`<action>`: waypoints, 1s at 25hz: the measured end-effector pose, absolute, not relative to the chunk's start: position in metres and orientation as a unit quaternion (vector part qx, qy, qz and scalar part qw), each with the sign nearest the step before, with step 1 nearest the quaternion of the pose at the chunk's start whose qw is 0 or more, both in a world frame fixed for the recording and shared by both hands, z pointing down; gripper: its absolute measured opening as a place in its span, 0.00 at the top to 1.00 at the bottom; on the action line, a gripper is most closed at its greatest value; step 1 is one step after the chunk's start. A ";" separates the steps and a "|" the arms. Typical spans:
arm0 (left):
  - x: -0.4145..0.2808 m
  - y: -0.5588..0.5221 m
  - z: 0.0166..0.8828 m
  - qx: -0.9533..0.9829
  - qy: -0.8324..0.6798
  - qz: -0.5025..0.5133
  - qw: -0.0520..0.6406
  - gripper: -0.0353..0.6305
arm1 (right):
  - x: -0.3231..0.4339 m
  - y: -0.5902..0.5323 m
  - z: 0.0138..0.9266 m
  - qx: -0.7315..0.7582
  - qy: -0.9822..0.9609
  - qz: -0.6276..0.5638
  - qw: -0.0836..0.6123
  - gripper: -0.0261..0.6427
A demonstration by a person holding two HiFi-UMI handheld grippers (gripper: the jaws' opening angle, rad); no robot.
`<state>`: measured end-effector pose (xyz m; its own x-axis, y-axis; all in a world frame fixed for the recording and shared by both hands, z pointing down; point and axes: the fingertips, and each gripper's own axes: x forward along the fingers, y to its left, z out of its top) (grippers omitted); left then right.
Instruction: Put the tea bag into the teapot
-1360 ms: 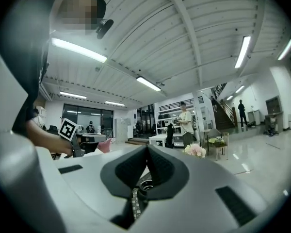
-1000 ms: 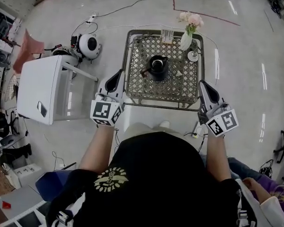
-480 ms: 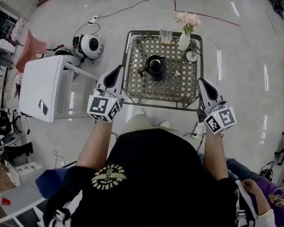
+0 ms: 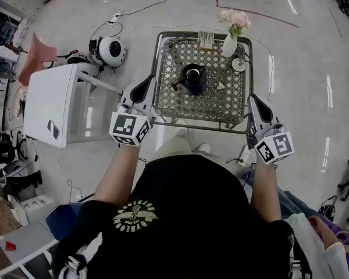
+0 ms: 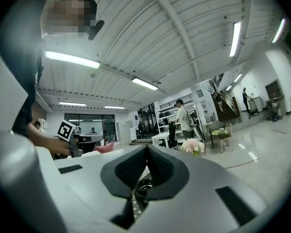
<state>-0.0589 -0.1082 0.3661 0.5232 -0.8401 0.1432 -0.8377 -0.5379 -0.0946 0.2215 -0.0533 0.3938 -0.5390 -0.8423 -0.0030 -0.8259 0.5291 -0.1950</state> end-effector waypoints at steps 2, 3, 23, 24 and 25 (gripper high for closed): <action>-0.062 -0.112 0.372 -0.871 0.484 -0.086 0.003 0.95 | 0.220 -0.058 0.398 -0.480 0.872 -0.087 0.041 0.95; -0.064 -0.114 0.375 -0.870 0.485 -0.086 0.002 0.95 | 0.218 -0.061 0.400 -0.480 0.872 -0.089 0.037 0.95; -0.106 -0.226 0.412 -0.903 0.420 -0.084 -0.026 0.95 | 0.161 -0.165 0.411 -0.532 0.843 -0.077 -0.023 0.95; -0.106 -0.232 0.414 -0.906 0.415 -0.083 -0.029 0.95 | 0.159 -0.170 0.411 -0.537 0.840 -0.077 -0.026 0.95; -0.106 -0.238 0.416 -0.908 0.409 -0.082 -0.032 0.95 | 0.158 -0.173 0.411 -0.541 0.837 -0.077 -0.030 0.95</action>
